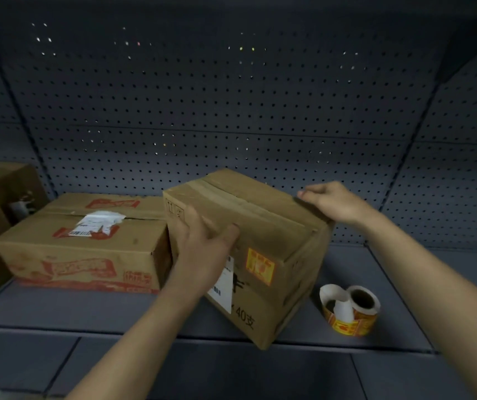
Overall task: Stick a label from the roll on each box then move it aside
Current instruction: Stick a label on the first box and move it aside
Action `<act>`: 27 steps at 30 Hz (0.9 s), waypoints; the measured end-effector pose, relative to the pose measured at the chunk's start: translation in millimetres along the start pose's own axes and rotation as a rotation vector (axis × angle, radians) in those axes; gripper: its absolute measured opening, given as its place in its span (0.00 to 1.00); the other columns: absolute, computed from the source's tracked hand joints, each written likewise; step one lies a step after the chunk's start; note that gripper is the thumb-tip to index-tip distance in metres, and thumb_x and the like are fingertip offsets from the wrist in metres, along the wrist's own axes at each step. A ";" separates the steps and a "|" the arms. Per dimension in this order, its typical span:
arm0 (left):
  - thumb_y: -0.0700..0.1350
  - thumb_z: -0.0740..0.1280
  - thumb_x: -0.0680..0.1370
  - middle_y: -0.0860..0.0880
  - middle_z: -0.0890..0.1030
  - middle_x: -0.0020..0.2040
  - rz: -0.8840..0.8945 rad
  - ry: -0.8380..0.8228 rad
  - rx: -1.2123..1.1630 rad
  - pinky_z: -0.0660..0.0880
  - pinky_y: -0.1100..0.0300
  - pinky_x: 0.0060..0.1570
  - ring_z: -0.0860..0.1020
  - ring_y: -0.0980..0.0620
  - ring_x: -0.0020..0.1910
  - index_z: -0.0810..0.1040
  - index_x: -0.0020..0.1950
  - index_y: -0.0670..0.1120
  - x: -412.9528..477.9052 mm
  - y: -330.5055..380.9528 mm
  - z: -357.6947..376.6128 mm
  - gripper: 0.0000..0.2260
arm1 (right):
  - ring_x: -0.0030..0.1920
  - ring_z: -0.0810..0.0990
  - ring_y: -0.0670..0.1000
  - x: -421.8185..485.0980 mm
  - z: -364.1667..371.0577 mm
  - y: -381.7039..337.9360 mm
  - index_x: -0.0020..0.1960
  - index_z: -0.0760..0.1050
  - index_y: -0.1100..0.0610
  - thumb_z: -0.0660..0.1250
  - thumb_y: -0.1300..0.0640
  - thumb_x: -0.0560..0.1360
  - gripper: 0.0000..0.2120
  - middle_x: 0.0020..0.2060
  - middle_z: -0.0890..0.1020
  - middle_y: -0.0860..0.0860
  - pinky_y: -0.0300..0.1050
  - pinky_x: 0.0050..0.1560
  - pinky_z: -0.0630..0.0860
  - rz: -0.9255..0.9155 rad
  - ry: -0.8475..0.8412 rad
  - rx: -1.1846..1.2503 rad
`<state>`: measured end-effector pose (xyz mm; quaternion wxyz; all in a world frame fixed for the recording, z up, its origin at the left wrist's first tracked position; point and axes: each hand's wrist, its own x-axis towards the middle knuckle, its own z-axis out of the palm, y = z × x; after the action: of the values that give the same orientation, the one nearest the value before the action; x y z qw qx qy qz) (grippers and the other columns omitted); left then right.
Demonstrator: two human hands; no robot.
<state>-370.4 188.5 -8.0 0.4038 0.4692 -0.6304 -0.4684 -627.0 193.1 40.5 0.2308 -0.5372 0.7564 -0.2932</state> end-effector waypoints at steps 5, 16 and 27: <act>0.68 0.71 0.62 0.56 0.63 0.77 -0.083 -0.143 -0.211 0.66 0.52 0.72 0.65 0.53 0.74 0.52 0.79 0.59 -17.1 -0.7 26.4 0.50 | 0.49 0.82 0.48 3.4 -0.5 -7.1 0.58 0.83 0.52 0.64 0.46 0.81 0.15 0.53 0.84 0.48 0.47 0.64 0.75 -0.006 -0.127 -0.119; 0.45 0.68 0.78 0.50 0.83 0.59 -0.170 -0.333 -0.153 0.76 0.54 0.52 0.82 0.48 0.56 0.76 0.66 0.56 40.4 5.7 -27.4 0.17 | 0.38 0.85 0.46 -101.2 13.0 -3.4 0.53 0.82 0.61 0.65 0.49 0.81 0.15 0.41 0.86 0.51 0.42 0.41 0.83 0.068 -0.219 0.132; 0.45 0.66 0.80 0.46 0.69 0.75 -0.049 -0.147 0.146 0.66 0.55 0.68 0.70 0.46 0.71 0.61 0.79 0.47 48.2 16.9 -50.1 0.28 | 0.55 0.82 0.63 -61.3 2.6 19.8 0.44 0.81 0.41 0.65 0.44 0.79 0.08 0.55 0.84 0.60 0.64 0.59 0.79 0.010 0.166 0.100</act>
<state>-337.8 133.2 23.5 0.3098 0.4770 -0.6790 -0.4641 -619.3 255.8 27.0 0.1953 -0.4953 0.7600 -0.3728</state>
